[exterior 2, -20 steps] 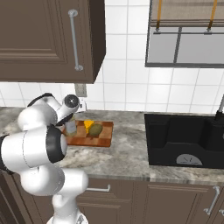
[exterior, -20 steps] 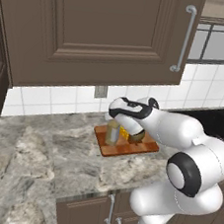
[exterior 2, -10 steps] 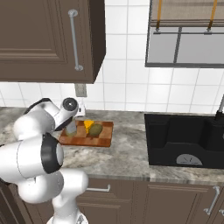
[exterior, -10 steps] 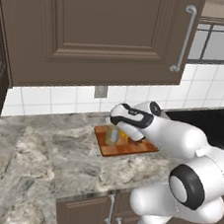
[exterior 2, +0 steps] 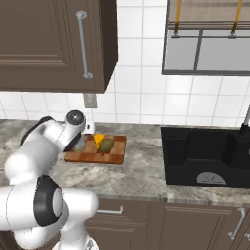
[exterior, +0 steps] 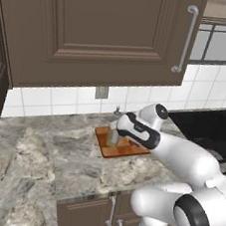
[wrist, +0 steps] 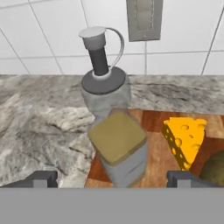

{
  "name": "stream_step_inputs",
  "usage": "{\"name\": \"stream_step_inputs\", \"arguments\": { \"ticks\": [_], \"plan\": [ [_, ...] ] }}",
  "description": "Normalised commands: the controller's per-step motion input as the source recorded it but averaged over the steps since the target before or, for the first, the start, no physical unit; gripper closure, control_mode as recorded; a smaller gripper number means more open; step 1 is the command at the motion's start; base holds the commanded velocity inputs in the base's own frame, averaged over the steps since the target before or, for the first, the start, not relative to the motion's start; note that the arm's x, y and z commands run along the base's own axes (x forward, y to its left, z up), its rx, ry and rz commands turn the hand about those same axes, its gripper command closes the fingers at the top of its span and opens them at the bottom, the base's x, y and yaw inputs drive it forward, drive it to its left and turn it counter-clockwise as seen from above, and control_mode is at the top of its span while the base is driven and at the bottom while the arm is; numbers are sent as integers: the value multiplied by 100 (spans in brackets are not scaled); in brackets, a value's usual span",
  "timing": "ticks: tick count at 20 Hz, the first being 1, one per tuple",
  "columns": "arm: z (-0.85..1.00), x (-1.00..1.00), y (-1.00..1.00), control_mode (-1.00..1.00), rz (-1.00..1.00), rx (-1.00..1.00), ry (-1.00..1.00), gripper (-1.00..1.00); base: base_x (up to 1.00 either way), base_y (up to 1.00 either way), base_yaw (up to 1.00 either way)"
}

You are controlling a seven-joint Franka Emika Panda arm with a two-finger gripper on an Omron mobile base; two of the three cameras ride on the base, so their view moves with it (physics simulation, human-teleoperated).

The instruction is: Retrieve the reheated potato from the microwave, then place the potato, cheese, and condiment on the cutting board.

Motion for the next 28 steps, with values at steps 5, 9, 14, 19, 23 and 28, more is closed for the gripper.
{"name": "stream_step_inputs", "arguments": {
  "ticks": [5, 9, 14, 19, 23, 28],
  "plan": [
    [34, -50, -21, -100, -6, 0, 7, -100, 0, 0, 0],
    [42, -52, -24, -100, -4, 0, 11, -100, 0, 0, 0],
    [37, -69, -23, -100, -1, 0, 4, -100, 0, 0, 0],
    [28, -80, -17, -100, 2, -4, -2, -100, 0, 0, 0],
    [24, -76, -15, -100, 1, -3, -3, -100, 0, 0, 0],
    [29, -74, -13, -100, 0, -4, -1, -100, 0, 0, 0]
  ]
}}
